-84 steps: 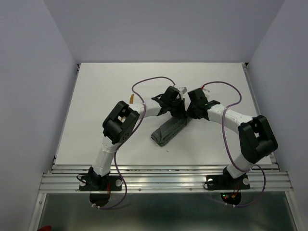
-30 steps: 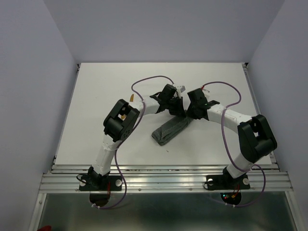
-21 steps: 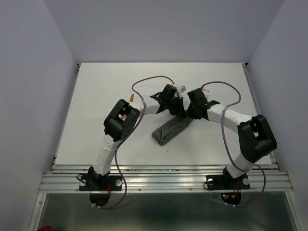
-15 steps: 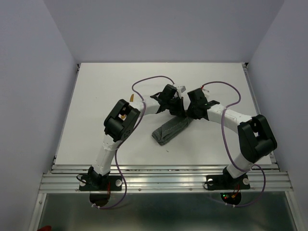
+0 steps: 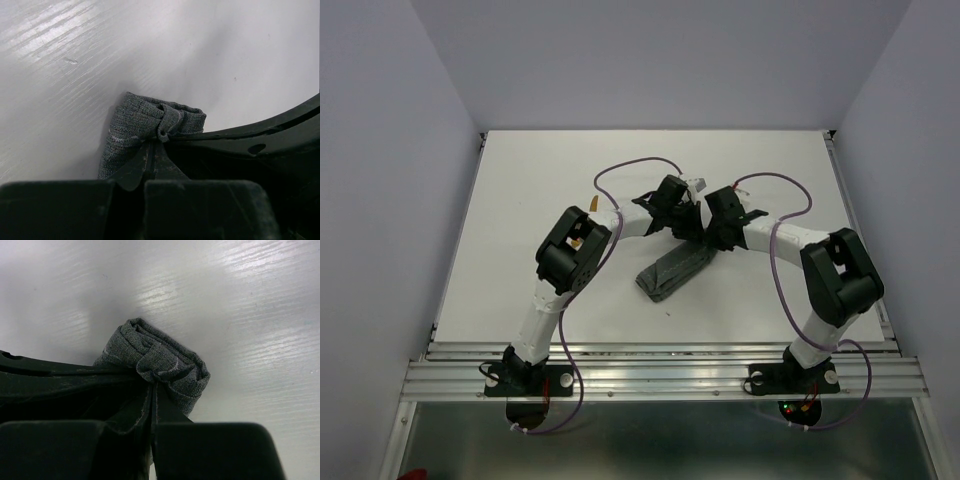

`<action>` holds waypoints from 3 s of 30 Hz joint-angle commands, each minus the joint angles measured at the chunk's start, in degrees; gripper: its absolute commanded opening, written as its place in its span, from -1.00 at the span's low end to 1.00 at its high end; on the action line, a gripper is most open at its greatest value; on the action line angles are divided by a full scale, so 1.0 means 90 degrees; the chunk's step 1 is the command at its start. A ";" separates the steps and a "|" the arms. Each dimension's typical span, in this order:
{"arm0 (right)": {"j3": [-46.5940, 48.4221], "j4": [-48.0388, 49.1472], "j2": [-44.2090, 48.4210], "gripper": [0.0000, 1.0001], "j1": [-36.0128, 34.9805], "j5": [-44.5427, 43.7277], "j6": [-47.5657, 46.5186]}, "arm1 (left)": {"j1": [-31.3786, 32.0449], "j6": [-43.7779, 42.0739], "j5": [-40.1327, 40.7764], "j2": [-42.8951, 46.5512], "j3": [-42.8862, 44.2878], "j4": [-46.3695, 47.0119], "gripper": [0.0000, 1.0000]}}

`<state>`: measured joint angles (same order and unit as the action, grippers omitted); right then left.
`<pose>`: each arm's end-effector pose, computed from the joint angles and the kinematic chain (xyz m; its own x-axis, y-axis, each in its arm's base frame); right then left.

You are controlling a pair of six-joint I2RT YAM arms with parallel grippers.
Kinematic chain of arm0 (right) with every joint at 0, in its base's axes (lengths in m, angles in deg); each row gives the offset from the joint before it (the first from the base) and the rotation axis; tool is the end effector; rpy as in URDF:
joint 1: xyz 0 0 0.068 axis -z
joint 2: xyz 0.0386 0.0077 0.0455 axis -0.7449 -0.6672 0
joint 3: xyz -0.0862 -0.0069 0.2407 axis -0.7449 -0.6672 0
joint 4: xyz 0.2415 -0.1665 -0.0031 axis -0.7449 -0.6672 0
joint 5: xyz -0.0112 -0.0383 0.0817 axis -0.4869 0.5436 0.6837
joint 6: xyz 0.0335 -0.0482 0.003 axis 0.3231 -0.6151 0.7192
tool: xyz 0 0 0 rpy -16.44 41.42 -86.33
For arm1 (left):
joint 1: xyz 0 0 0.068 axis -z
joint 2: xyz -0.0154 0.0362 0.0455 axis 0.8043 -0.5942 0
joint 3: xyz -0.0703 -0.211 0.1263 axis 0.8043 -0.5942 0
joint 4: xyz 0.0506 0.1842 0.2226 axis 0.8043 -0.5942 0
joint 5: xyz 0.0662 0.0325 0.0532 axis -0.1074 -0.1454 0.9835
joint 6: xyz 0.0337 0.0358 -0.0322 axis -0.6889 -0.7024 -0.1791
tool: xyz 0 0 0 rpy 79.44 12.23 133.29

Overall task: Fold the napkin into a case and place the utensils inside
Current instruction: Stuff the top corner of the smaller-rectangle-folded napkin into the folded napkin.

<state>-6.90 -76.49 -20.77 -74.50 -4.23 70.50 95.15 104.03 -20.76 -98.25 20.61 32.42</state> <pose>0.3360 0.1549 0.1249 -0.7680 0.3503 -0.5362 0.2775 0.9365 0.2144 0.3770 -0.3622 0.1146 -0.7876 0.1499 -0.5977 0.5753 0.5266 -0.6259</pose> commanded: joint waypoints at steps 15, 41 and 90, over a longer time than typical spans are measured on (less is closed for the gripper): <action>-0.0016 -0.0616 -0.1116 -0.99 0.0427 0.0051 0.1144 | -0.0228 -0.0658 0.0893 0.1383 0.0254 -0.1168 -0.84; 0.0219 -0.0783 -0.1380 -0.99 0.0623 0.0228 0.1330 | -0.0297 -0.0132 0.2185 0.2528 -0.3312 -0.0065 -0.78; -0.0055 -0.0587 -0.0160 -0.78 0.0623 0.0110 0.0969 | -0.0170 -0.0590 0.3063 0.4208 -0.2922 -0.1081 -0.23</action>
<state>-5.11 -72.84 -23.70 -69.49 -0.75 81.62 92.85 100.14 6.01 -60.57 -6.98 24.12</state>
